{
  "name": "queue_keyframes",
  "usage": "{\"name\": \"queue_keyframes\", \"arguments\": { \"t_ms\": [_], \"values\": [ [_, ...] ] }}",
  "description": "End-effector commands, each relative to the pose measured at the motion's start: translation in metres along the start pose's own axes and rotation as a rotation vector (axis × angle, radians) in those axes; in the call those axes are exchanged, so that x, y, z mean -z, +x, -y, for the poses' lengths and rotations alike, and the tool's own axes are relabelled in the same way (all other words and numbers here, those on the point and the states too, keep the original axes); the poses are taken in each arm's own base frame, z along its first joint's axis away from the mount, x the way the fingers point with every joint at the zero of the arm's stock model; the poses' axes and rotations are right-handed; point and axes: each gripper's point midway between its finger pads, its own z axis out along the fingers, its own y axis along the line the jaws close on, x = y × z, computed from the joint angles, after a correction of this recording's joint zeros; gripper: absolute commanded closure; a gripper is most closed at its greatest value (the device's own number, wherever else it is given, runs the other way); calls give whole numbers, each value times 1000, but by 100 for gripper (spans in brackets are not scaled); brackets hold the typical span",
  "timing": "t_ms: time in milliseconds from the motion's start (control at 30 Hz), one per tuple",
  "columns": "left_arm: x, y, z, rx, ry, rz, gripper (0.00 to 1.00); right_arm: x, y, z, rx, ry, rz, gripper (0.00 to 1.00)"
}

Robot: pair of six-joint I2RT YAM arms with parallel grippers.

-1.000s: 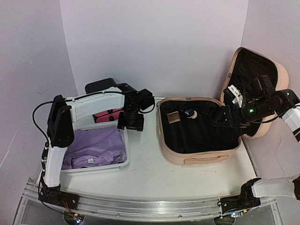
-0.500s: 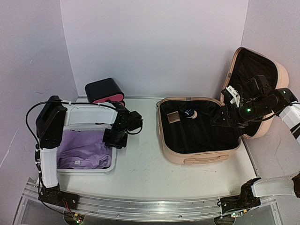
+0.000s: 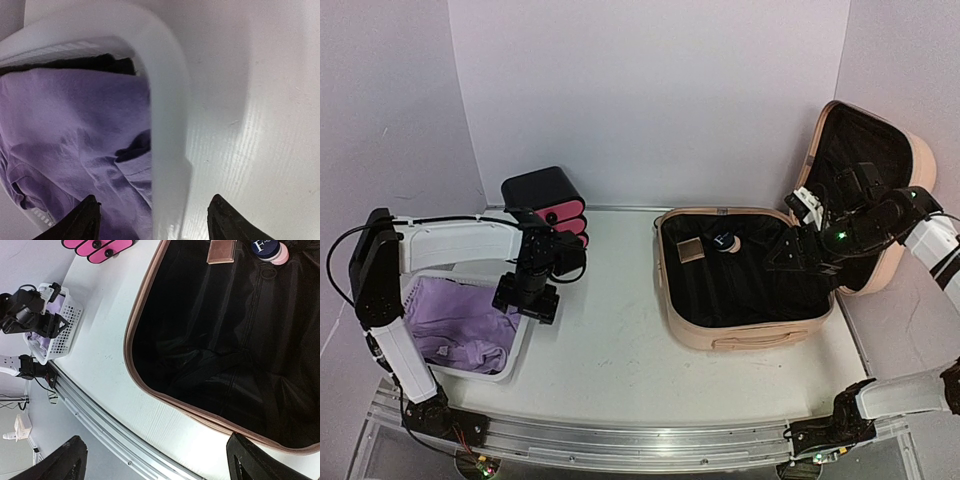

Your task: Open, take out, and arrange the luggage

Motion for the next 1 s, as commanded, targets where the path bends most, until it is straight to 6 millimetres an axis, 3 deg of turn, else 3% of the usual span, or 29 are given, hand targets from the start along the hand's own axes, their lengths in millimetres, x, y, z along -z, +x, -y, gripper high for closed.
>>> {"name": "queue_keyframes", "arguments": {
  "t_ms": [0, 67, 133, 233, 367, 533, 667, 800, 967],
  "values": [
    [74, -43, 11, 12, 200, 175, 11, -2, -4, 0, 18, -10, 22, 2],
    [109, -69, 13, 9, 303, 286, 2, -2, -3, 1, 12, -7, 19, 2],
    [136, -98, 7, 48, 433, 374, 1, -3, -2, 2, 5, -5, 17, 2],
    [152, -140, -19, 158, 578, 455, 1, -4, -3, 2, -8, -5, 15, 2],
    [154, -197, -60, 278, 650, 537, 1, -5, -6, 2, -28, -8, 18, 2],
    [126, -265, -107, 443, 696, 537, 1, -13, -14, 4, -71, -10, 19, 2],
    [93, -307, -120, 481, 727, 512, 1, -24, -29, 0, -95, -36, 40, 2],
    [78, -340, -103, 378, 804, 518, 2, -44, -47, -7, -97, -61, 51, 2],
    [52, -351, -88, 351, 803, 478, 1, -81, -77, -23, -62, -88, 37, 2]
  ]
}}
